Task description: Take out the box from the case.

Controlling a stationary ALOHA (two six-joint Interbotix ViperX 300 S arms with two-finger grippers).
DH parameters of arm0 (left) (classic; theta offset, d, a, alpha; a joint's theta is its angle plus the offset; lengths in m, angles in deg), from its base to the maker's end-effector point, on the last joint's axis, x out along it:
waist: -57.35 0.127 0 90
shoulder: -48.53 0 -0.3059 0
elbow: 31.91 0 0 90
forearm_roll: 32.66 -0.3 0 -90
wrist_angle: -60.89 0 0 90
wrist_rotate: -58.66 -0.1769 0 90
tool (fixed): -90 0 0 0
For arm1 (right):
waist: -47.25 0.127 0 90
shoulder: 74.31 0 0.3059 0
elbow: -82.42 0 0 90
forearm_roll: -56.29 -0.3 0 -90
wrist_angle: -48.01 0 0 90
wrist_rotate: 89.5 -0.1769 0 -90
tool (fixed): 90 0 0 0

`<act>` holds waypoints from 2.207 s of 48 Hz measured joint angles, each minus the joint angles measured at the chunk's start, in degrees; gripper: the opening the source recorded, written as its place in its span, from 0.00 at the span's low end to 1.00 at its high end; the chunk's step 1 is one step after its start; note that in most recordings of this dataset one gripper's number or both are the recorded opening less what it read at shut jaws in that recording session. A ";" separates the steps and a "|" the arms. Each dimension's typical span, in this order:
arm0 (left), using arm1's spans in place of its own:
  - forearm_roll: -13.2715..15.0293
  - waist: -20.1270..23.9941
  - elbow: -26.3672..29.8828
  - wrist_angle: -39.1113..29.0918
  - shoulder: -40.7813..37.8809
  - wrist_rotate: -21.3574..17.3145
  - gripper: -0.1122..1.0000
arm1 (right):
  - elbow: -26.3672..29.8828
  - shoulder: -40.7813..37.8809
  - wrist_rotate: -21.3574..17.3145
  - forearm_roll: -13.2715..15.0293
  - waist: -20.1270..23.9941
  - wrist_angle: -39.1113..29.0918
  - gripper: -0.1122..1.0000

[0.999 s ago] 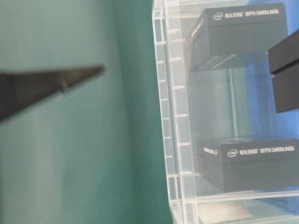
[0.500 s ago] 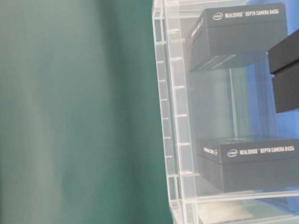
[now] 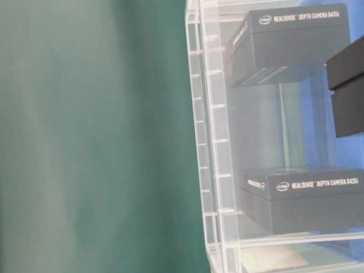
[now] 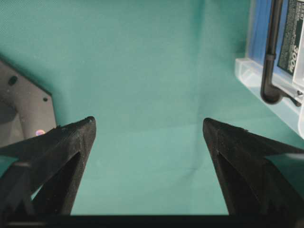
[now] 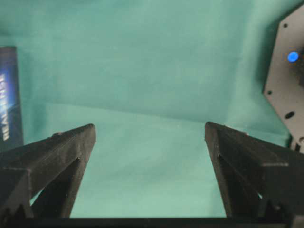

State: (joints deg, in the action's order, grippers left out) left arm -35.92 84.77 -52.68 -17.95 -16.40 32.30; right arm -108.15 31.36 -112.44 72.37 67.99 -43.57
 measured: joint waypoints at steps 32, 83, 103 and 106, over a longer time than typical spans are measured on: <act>0.09 0.09 0.00 -0.09 0.09 0.00 0.99 | -3.78 2.20 22.85 0.70 -22.94 7.65 0.94; 0.09 0.09 0.00 0.00 0.00 -0.26 0.99 | -5.27 1.58 41.48 -2.11 -43.51 13.62 0.94; 0.09 -1.14 4.04 1.58 -4.66 -0.44 0.99 | -5.27 1.58 41.57 -1.93 -43.51 14.68 0.94; 0.09 -2.02 5.27 2.11 -6.50 -0.26 0.99 | -5.27 1.58 41.57 -1.93 -43.51 14.94 0.94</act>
State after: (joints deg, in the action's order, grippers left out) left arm -35.83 82.75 -47.40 -15.84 -22.90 32.03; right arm -113.43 32.94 -70.87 70.44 24.48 -28.63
